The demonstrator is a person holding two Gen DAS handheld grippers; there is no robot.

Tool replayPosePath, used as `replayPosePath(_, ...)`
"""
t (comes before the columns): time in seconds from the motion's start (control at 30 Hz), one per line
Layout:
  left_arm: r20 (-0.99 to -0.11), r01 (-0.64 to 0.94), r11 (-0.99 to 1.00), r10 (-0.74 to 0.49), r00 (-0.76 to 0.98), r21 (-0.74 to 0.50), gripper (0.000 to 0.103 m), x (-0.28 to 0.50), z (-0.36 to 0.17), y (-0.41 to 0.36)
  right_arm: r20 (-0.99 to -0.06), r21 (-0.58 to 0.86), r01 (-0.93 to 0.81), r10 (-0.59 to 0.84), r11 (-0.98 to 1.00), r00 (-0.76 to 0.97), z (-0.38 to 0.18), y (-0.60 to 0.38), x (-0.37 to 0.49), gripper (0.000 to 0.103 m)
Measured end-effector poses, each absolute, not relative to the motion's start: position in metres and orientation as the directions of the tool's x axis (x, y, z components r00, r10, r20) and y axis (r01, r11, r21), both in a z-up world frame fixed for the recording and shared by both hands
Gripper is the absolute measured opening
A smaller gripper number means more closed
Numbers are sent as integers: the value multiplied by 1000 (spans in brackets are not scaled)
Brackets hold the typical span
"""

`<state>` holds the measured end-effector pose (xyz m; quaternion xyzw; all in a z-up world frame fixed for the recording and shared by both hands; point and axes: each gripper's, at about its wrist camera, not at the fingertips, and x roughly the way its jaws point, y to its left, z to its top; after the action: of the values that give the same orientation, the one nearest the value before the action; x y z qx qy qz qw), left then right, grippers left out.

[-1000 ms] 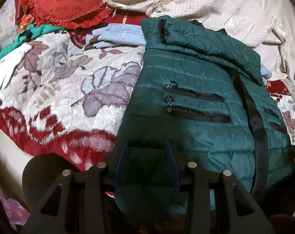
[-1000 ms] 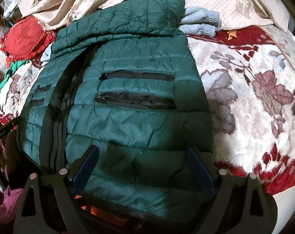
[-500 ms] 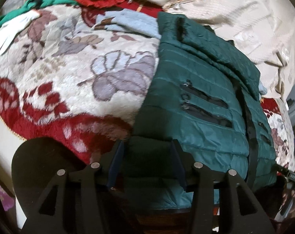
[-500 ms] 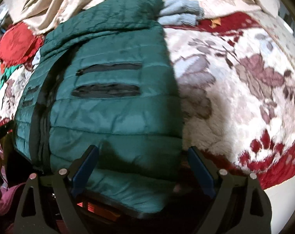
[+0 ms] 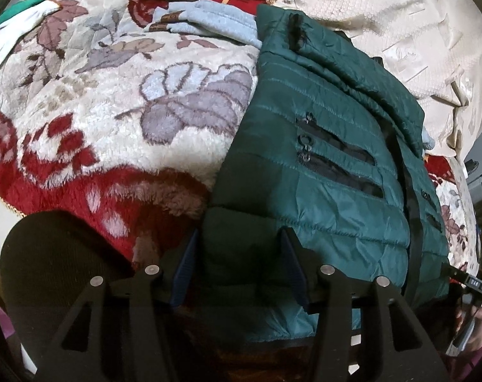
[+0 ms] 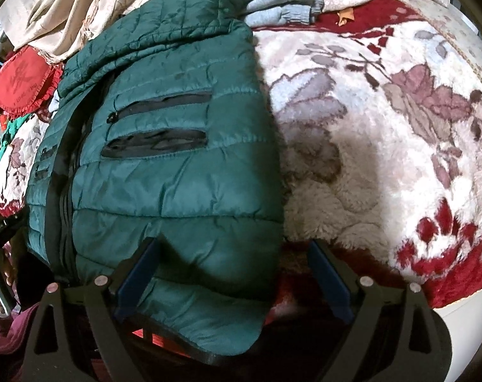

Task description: Fold large clothes

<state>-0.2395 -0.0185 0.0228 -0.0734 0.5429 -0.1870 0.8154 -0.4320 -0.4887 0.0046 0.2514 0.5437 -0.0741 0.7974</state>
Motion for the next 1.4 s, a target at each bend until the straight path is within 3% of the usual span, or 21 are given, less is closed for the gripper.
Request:
replayPosePath(0.23,-866,227,917,-388,316,-328,36,-244,16,-19,-879,426,338,294,839,376,-8,-476,-426,96)
replayPosePath(0.53,-871,252,906,-405,279,-340,35,-251,11,-21,-875,428,306,304,851,378,-8,-463,-423,95)
replayPosePath(0.6,-872,276,905,-398,286,-322,35,-254,11,-23,-874,420,290,298,860,383,-8,-460,-421,85)
replayPosePath(0.67,-872,301,903,-393,293,-306,26,-257,11,-27,-878,405,272,288,873,382,-8,-456,-420,77)
replayPosePath(0.8,-871,342,899,-381,309,-273,2,-261,20,-31,-872,383,226,270,896,409,3,-453,-422,36)
replayPosePath(0.9,-861,370,891,-390,326,-263,0,-264,31,-31,-864,387,216,271,896,425,11,-455,-424,26)
replayPosePath(1.27,-836,401,877,-416,359,-264,0,-266,54,-34,-795,465,178,320,867,515,35,-470,-437,22)
replayPosePath(1.33,-840,391,881,-412,352,-268,0,-267,50,-32,-807,469,198,328,861,491,27,-469,-438,26)
replayPosePath(1.4,-849,385,884,-403,343,-265,0,-267,44,-32,-814,487,227,344,844,468,16,-469,-436,38)
